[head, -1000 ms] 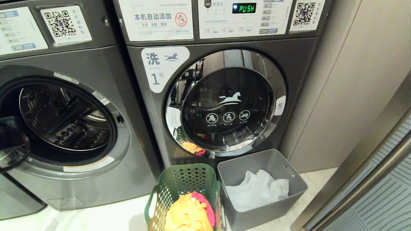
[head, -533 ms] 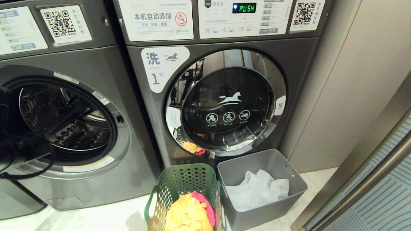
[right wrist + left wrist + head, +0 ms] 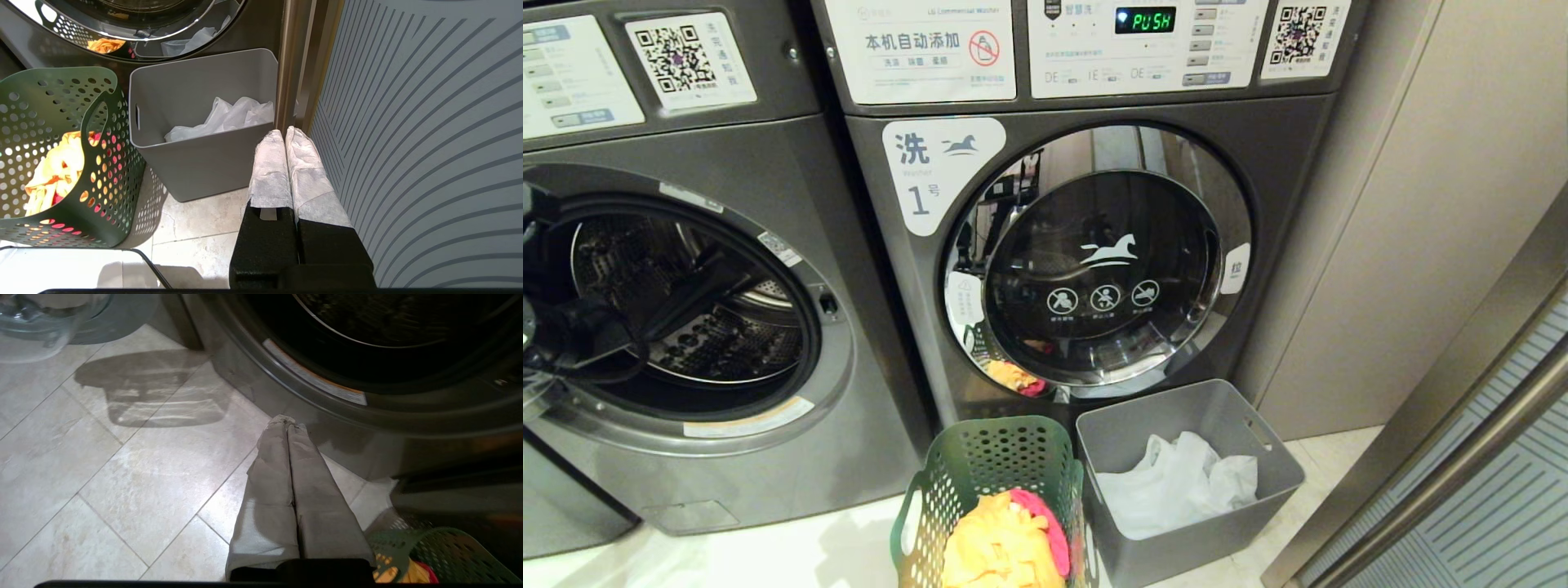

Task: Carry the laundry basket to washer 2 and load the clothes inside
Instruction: Place the clothes into the washing machine

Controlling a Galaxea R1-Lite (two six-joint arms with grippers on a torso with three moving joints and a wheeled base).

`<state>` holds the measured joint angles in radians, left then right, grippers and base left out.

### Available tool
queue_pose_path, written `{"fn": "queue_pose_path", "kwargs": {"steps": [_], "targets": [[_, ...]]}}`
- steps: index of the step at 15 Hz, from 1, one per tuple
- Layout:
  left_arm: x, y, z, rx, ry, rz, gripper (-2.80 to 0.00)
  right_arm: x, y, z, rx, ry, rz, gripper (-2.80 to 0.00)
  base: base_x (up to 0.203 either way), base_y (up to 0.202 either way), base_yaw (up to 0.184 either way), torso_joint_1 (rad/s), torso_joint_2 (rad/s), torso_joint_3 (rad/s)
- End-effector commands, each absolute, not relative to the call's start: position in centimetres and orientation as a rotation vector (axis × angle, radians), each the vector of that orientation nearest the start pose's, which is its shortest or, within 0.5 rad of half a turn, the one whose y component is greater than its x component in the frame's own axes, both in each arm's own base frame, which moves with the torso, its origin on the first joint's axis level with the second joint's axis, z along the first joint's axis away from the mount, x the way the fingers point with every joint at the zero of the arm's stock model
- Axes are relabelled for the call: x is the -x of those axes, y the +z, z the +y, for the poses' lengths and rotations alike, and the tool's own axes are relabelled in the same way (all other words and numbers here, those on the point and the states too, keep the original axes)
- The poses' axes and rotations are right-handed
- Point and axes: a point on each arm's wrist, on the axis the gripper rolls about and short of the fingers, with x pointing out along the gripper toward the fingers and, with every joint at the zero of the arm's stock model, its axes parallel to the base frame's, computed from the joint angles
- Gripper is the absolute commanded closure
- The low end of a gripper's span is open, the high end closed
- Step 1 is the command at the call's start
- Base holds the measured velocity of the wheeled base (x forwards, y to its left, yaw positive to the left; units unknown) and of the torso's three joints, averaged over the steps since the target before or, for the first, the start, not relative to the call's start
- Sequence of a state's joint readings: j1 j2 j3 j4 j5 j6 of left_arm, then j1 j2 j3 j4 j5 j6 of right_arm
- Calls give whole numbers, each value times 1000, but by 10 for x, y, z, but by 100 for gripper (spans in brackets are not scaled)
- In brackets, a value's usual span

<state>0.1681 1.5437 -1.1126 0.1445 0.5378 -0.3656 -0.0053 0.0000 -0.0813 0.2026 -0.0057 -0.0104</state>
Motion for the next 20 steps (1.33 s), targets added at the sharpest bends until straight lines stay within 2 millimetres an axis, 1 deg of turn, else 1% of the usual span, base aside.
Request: {"fn": "queue_pose_path", "kwargs": {"steps": [1,2,3,4,5,6,8,9,10,13,17,19,20], "targets": [[-232,267,41,214,592,384,0,30,77,0,11,-11,123,0,0,0,0,0,0,0],[-211,274,32,170,488,367,0,30,77,0,11,-12,123,0,0,0,0,0,0,0],[-191,277,25,125,416,351,0,30,77,0,11,-12,124,0,0,0,0,0,0,0],[-166,276,18,67,340,331,0,30,77,0,11,-11,124,0,0,0,0,0,0,0],[-143,266,12,10,265,324,0,30,77,0,11,-12,123,0,0,0,0,0,0,0],[-123,254,7,-21,211,309,0,30,77,0,11,-12,124,0,0,0,0,0,0,0],[-83,234,1,-64,105,233,0,30,77,0,11,-10,123,0,0,0,0,0,0,0],[-69,219,0,-75,70,222,0,30,77,0,11,-12,123,0,0,0,0,0,0,0],[-58,199,-1,-83,46,227,0,30,77,0,11,-10,122,0,0,0,0,0,0,0],[-34,159,1,-74,47,188,0,30,77,0,11,-9,123,0,0,0,0,0,0,0],[-12,118,2,-100,72,181,0,30,77,0,11,-12,124,0,0,0,0,0,0,0],[-3,103,1,-109,64,146,0,30,77,0,11,-12,123,0,0,0,0,0,0,0],[1,91,1,-111,59,134,0,30,77,0,11,-10,121,0,0,0,0,0,0,0]]}}
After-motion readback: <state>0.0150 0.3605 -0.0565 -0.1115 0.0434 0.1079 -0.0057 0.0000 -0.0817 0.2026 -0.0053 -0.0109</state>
